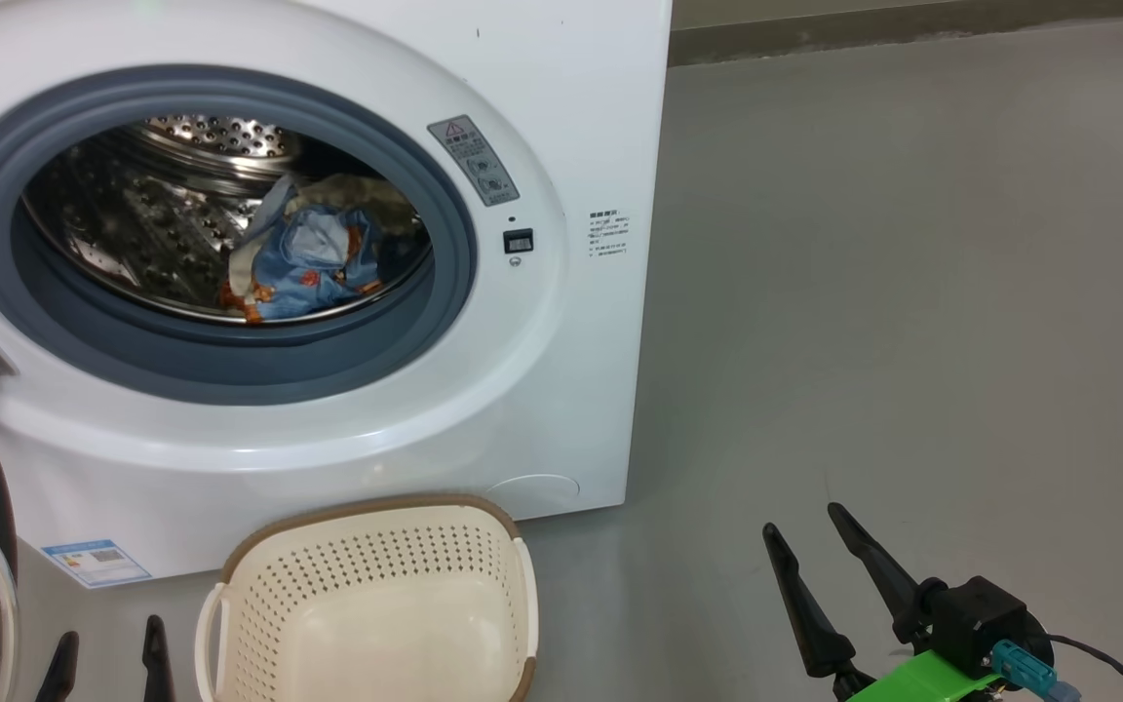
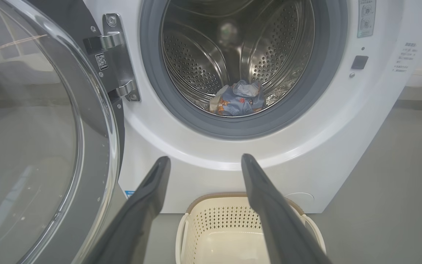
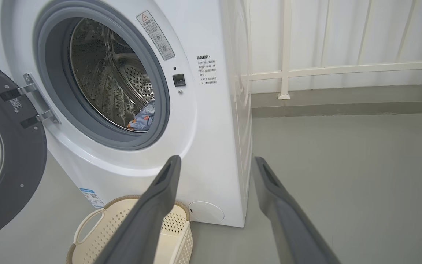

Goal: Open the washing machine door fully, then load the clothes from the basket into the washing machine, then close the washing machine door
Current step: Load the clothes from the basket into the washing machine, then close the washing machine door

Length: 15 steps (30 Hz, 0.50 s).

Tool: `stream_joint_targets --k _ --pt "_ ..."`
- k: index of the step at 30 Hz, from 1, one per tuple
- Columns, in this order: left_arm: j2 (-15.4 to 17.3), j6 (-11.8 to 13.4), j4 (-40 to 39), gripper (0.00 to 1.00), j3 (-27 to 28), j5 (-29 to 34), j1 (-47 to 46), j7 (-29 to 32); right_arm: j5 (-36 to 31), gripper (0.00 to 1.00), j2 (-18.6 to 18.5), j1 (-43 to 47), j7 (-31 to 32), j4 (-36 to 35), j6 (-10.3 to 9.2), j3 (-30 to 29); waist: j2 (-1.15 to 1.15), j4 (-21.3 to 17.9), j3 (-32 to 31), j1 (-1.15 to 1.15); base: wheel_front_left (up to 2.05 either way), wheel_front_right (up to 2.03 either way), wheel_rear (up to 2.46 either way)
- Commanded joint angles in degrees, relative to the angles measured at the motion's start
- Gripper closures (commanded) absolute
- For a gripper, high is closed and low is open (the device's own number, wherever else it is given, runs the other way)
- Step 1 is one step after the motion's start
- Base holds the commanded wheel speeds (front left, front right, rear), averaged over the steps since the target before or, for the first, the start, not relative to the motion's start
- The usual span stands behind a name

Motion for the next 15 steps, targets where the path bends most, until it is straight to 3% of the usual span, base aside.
stream_joint_targets --k 1,15 --pt "0.8 -0.2 -1.1 0.0 2.4 0.4 -1.8 -0.4 -0.5 0.0 0.1 -0.8 -0.3 -1.4 0.09 1.2 0.0 0.0 0.0 0.0 0.0 0.0 0.0" --pt "0.4 -0.3 -0.9 0.0 2.9 1.1 -1.6 -0.4 -0.2 0.0 -0.1 -0.4 -0.3 -1.2 0.09 1.2 0.0 0.4 -0.6 0.0 -0.01 0.01 0.0"
